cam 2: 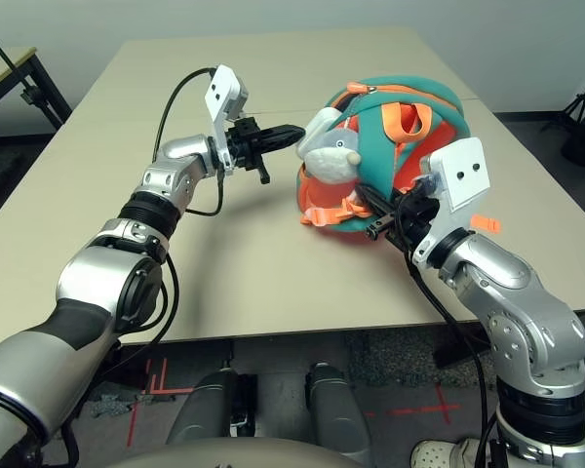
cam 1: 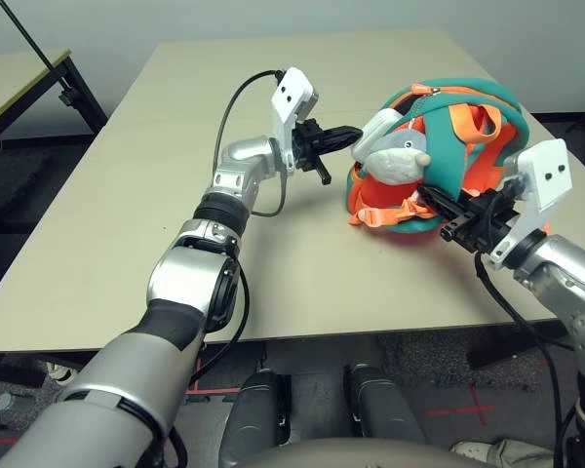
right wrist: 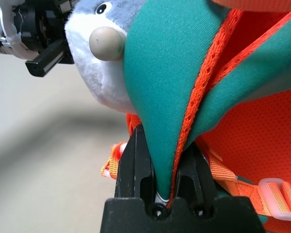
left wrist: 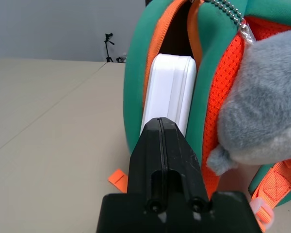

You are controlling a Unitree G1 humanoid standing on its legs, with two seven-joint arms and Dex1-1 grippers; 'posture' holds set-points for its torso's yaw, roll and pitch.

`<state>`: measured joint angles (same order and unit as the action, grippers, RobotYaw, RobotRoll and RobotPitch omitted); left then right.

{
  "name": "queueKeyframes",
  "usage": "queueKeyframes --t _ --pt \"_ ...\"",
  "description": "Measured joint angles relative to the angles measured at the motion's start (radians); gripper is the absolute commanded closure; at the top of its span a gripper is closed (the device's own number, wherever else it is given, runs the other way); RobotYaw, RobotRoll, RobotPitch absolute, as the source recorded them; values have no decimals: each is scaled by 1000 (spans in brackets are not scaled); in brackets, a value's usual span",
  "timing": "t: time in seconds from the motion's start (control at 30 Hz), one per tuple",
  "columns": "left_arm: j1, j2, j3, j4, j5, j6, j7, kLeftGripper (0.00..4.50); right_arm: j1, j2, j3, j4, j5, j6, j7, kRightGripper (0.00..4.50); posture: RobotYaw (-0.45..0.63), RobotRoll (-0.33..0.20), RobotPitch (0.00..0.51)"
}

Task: Put the pencil case into the backpack and zip it.

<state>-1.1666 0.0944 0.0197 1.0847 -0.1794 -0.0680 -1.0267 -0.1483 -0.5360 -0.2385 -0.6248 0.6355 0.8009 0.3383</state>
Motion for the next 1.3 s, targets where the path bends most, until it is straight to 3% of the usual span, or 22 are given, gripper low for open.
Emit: queueKeyframes --t 0.3,0.63,0.77,0.93,1.07,1.2,1.3 --pt "-23 -88 -6 85 52 -56 68 4500 1 2 -2 -2 0 0 -2 4348 -198 0 58" --pt "-39 -78 2 116 85 -93 126 4500 1 -2 -7 -4 2 4 -2 4348 -179 0 56" --pt "-55 -19 37 101 55 -70 53 3568 -2 -2 -2 -3 2 4 1 4348 -163 0 58" --pt "-79 82 79 -60 -10 -8 -54 1625 -7 -2 1 0 0 4 2 4348 -142 0 63" --pt "-67 109 76 -318 -104 157 -161 49 -16 -2 7 5 -1 3 3 4348 -132 0 59" --pt "13 127 -14 -565 -139 294 -253 0 -31 -2 21 26 -7 1 13 4348 -131 0 56" --pt "85 125 -96 -606 -126 312 -280 0 -41 -3 28 36 -14 -2 18 4348 -133 0 56"
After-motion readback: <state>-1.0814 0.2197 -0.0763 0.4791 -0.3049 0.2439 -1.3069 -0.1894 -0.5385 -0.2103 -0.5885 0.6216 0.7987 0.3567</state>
